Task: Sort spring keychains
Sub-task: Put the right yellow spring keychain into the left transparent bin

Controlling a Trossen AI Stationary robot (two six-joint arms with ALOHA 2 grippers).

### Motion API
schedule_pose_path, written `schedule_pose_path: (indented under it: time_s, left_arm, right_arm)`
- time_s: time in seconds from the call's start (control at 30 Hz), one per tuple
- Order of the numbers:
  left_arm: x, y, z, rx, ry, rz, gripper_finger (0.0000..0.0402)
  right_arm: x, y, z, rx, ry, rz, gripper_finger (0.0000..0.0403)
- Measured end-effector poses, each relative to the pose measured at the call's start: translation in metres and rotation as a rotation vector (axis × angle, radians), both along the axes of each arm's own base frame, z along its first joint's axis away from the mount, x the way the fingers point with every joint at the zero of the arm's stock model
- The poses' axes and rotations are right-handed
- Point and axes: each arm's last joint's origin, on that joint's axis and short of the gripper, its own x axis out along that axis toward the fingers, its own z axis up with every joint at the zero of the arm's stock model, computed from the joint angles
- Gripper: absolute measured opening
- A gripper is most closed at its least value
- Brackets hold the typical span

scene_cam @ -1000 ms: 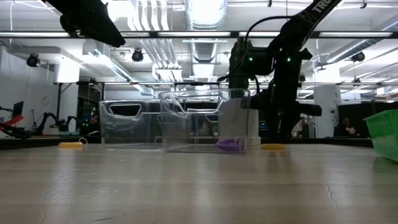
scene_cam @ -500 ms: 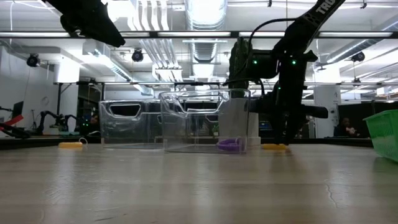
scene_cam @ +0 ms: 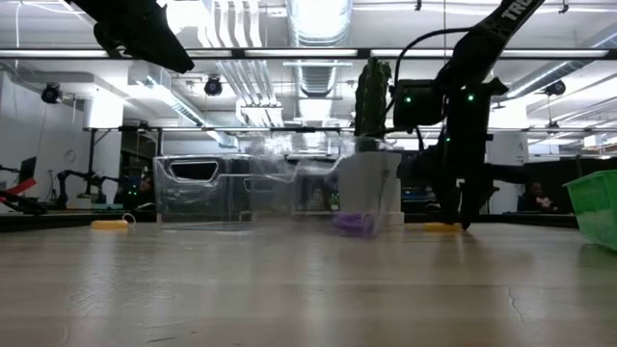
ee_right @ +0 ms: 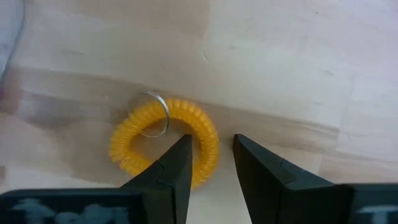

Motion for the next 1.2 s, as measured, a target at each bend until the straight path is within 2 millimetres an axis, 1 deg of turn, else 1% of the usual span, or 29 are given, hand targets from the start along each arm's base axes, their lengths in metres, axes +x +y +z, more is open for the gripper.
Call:
schedule_pose_path:
  time_s: [0.17, 0.47, 0.7, 0.93, 1.1, 1.2]
  left_arm:
    - [0.0, 0.0, 0.0, 0.0, 0.0, 0.0, 0.0153]
    - [0.0, 0.0, 0.0, 0.0, 0.0, 0.0, 0.0153]
    - [0.0, 0.0, 0.0, 0.0, 0.0, 0.0, 0.0153]
    - [0.0, 0.0, 0.0, -0.001, 0.0, 0.0, 0.0153]
    - [0.0, 0.0, 0.0, -0.001, -0.001, 0.0, 0.0153]
    - [0.0, 0.0, 0.0, -0.001, -0.002, 0.0, 0.0153]
  right_arm:
    - [-0.004, 0.002, 0.007, -0.009, -0.026, 0.001, 0.0114]
    - [-0.009, 0.007, 0.002, -0.002, -0.009, -0.019, 0.0114]
    - [-0.006, 0.006, 0.002, -0.028, -0.039, -0.025, 0.0114]
    - [-0.013, 0.008, -0.001, -0.001, 0.032, -0.048, 0.0113]
    - [-0.016, 0.01, -0.003, 0.016, 0.048, -0.055, 0.0103]
    - [-0.016, 0.01, -0.003, 0.023, 0.048, -0.05, 0.0088]
